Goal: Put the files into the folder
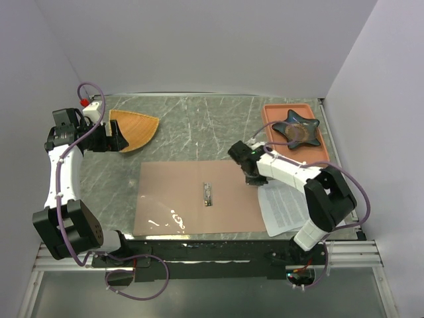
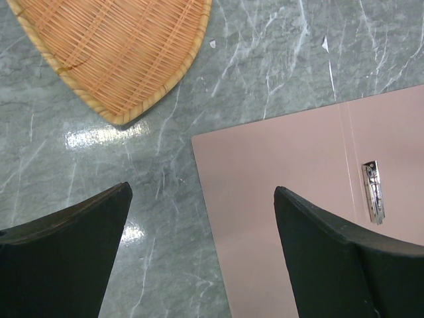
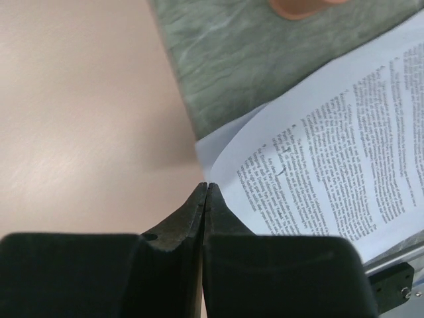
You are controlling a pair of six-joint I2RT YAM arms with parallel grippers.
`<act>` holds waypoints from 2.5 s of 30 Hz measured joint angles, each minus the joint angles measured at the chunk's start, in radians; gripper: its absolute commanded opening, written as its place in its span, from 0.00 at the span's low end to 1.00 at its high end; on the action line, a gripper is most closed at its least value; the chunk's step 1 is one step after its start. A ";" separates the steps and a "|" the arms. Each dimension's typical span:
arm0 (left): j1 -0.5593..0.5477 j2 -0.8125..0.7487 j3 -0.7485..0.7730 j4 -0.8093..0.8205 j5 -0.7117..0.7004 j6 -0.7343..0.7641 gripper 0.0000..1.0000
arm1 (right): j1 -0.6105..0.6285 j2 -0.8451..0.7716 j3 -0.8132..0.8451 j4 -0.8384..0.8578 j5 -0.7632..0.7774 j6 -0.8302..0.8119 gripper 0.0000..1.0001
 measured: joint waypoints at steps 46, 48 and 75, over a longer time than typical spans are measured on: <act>0.000 0.000 0.000 -0.002 -0.002 0.000 0.96 | 0.453 -0.046 0.129 0.180 -0.335 -0.358 0.75; 0.000 0.000 0.000 -0.002 -0.005 0.001 0.96 | 0.317 -0.155 0.069 0.212 -0.341 -0.296 0.73; 0.000 0.072 -0.068 0.047 -0.087 0.087 0.96 | -0.229 -0.385 -0.365 0.273 -0.591 -0.038 0.65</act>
